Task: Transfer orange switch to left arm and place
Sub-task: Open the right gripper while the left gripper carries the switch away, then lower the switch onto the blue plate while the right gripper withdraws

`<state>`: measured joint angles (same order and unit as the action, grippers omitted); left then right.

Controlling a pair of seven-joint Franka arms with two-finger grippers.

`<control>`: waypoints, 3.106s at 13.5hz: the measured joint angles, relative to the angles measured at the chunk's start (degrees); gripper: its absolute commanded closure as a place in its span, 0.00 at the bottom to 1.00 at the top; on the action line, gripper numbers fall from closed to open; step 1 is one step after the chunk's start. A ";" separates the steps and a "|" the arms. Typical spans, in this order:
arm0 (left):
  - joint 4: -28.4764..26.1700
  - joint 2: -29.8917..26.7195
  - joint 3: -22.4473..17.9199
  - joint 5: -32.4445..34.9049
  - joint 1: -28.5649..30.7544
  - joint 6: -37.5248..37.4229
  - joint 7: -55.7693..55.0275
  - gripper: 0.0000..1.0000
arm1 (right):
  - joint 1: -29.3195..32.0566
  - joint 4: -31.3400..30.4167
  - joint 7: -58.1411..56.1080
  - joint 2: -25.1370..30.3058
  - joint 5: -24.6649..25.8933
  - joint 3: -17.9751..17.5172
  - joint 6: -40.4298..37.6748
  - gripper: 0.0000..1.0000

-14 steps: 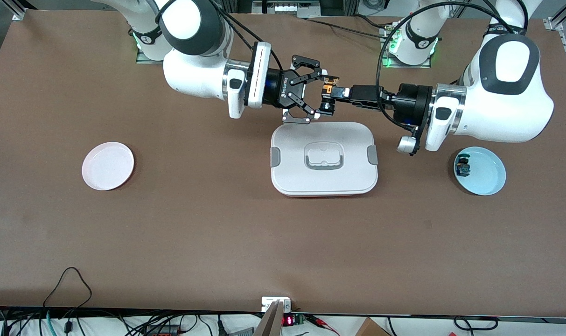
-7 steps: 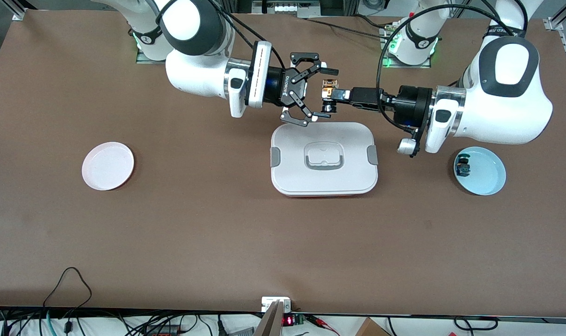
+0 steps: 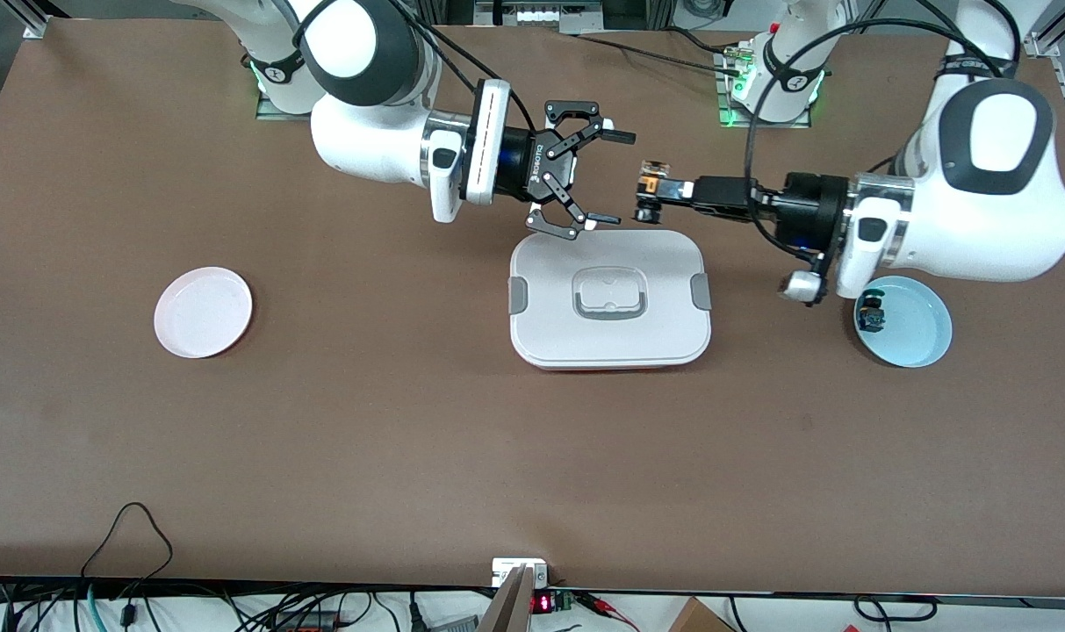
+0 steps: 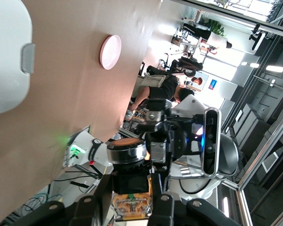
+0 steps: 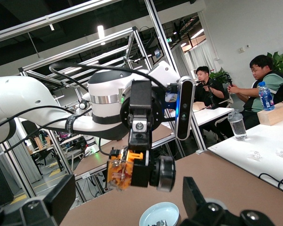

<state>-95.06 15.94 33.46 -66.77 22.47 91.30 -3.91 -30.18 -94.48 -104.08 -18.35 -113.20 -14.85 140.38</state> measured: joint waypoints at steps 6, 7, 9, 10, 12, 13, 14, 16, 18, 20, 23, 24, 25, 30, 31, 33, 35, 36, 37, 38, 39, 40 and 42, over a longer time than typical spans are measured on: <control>0.41 2.10 -0.43 15.57 10.25 -10.27 5.81 1.00 | 0.82 -2.45 -0.22 1.08 0.00 0.18 0.08 0.00; 1.09 2.09 -0.44 20.61 11.03 -11.84 6.19 1.00 | 1.11 -3.29 -0.22 1.77 0.00 0.21 0.13 0.00; 2.69 1.99 -0.42 26.88 11.93 -14.47 6.36 1.00 | 2.39 -5.23 -0.21 3.42 0.00 0.28 0.17 0.00; 3.15 1.92 -0.44 28.72 12.60 -15.31 6.36 1.00 | 3.30 -6.60 -0.21 4.31 0.00 0.34 0.00 0.00; 3.46 1.92 -0.46 35.26 13.95 -16.51 6.40 1.00 | 5.28 -9.69 -0.27 5.50 0.00 0.35 -2.68 0.00; 3.46 1.93 -0.46 39.17 14.43 -16.69 6.69 1.00 | 6.40 -11.05 -0.48 5.73 0.00 0.38 -4.92 0.00; 3.47 1.94 -0.47 43.29 14.73 -16.74 7.11 1.00 | 7.69 -12.30 -0.78 5.82 0.05 0.41 -7.01 0.00; 3.47 1.96 -0.41 52.74 14.79 -16.71 7.73 1.00 | 10.16 -14.06 -1.49 5.84 1.03 0.44 -11.07 0.00; 3.40 2.00 -0.29 61.41 14.61 -15.81 7.79 1.00 | 12.56 -15.04 -1.61 5.86 3.32 0.45 -15.58 0.00; 2.81 2.22 -0.22 69.30 14.46 -13.77 7.79 1.00 | 15.14 -15.53 -1.39 5.90 7.32 0.50 -20.04 0.00; -1.78 2.60 0.00 79.57 14.30 -6.31 7.76 1.00 | 19.31 -15.78 3.68 5.99 18.04 1.30 -27.29 0.00; -4.12 2.71 -0.02 81.83 14.43 -2.99 7.71 1.00 | 19.99 -15.78 5.67 6.08 21.19 2.71 -30.37 0.00; -6.65 2.77 -0.04 83.09 14.83 0.56 7.68 1.00 | 20.32 -15.78 7.37 6.14 24.00 4.73 -33.71 0.00; -17.00 2.72 -0.20 87.94 16.53 14.93 7.49 1.00 | 20.82 -15.60 16.46 6.27 36.95 15.26 -46.74 0.00; -18.82 2.71 -0.27 89.39 17.19 18.16 7.37 1.00 | 20.97 -15.36 19.20 6.37 39.92 16.61 -47.84 0.00; -23.01 2.74 -0.40 92.89 20.32 26.51 7.32 1.00 | 21.06 -14.87 24.64 6.72 46.01 18.78 -48.19 0.00; -26.60 3.20 -0.49 95.75 23.88 33.49 7.45 1.00 | 21.09 -14.84 30.17 6.98 51.16 20.83 -48.48 0.00; -27.44 3.85 -0.54 96.97 25.00 35.46 7.52 1.00 | 21.11 -14.82 34.27 7.02 53.54 21.49 -48.50 0.00; -27.81 4.61 -0.54 98.25 25.60 37.13 7.52 1.00 | 21.12 -14.74 39.28 7.10 55.16 21.87 -48.47 0.00; -27.93 5.54 -0.59 99.28 25.99 38.80 7.50 1.00 | 21.11 -14.34 45.08 7.16 56.34 22.11 -48.41 0.00; -27.96 6.66 -0.60 100.80 26.54 40.61 7.47 1.00 | 21.11 -13.42 51.45 7.24 58.19 22.35 -48.39 0.00; -27.95 7.84 -0.62 102.42 27.28 42.19 7.43 1.00 | 21.12 -12.33 57.10 7.42 61.26 22.50 -48.38 0.00; -27.94 9.58 -0.65 103.76 28.65 43.62 7.44 0.98 | 21.10 -10.45 65.84 7.71 67.61 22.54 -48.39 0.00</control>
<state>-123.01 25.52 32.81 36.99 51.12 134.92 3.53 -9.08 -104.92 -38.24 -10.64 -45.59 7.69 91.99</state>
